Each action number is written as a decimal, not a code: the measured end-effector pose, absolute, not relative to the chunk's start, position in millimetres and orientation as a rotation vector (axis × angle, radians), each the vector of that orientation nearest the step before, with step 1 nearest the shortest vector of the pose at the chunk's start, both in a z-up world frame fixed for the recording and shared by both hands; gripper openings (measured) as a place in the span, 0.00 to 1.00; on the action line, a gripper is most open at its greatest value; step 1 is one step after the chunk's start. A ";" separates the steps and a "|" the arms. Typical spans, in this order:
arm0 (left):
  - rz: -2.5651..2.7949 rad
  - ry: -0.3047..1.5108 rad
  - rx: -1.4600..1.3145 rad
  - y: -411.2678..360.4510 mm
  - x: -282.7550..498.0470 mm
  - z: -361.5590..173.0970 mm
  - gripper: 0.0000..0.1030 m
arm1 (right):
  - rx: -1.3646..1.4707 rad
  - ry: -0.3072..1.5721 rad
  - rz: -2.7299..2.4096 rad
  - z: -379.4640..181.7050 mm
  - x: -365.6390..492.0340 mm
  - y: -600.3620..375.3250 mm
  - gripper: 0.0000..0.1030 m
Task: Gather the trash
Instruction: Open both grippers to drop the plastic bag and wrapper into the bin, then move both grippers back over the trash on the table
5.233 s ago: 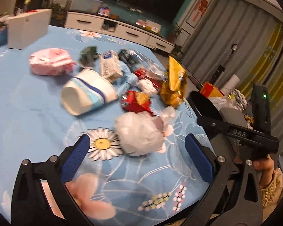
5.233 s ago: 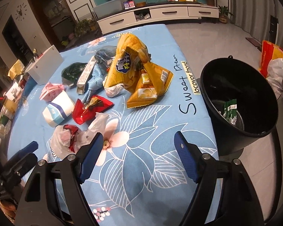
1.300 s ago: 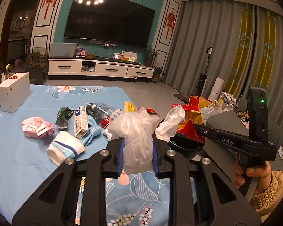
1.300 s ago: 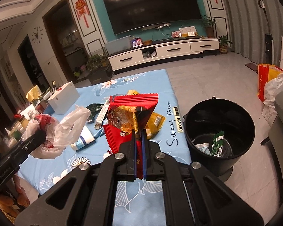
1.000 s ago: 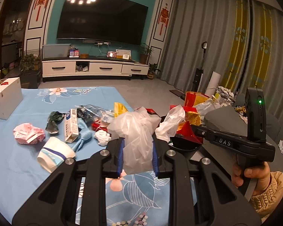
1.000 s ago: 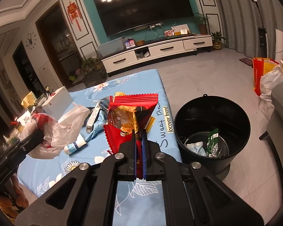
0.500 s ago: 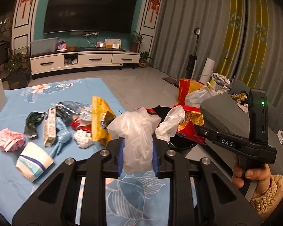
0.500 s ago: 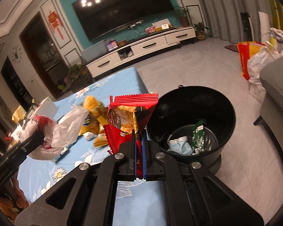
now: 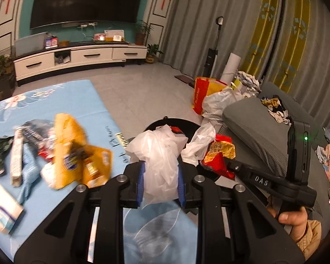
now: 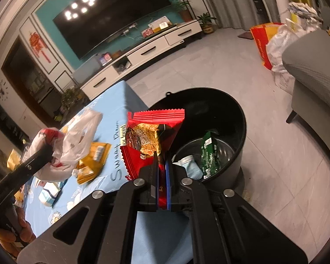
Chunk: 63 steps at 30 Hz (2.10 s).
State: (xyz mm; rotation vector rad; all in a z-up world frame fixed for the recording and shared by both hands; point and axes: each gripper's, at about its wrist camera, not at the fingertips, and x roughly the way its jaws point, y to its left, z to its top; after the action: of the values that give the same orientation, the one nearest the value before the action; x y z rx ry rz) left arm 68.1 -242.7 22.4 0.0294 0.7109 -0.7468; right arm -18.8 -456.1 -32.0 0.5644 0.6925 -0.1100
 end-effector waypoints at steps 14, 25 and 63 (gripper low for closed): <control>-0.773 0.814 0.034 -318.9 116.3 -22.0 0.68 | 0.583 0.756 -0.171 -63.6 11.0 -476.6 0.54; -0.752 0.804 -0.008 -261.2 91.0 -14.1 0.82 | 0.625 0.742 -0.175 -55.9 -13.9 -475.7 0.58; -0.284 0.692 -0.289 55.1 -36.3 -22.2 0.89 | 0.201 0.883 0.101 -1.1 7.8 -258.5 0.60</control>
State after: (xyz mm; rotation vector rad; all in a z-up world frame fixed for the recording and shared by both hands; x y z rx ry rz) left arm -36.3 55.1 -22.2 -0.2891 0.6921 -0.2840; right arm 7.8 -258.5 -1.1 0.2007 0.8834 0.1006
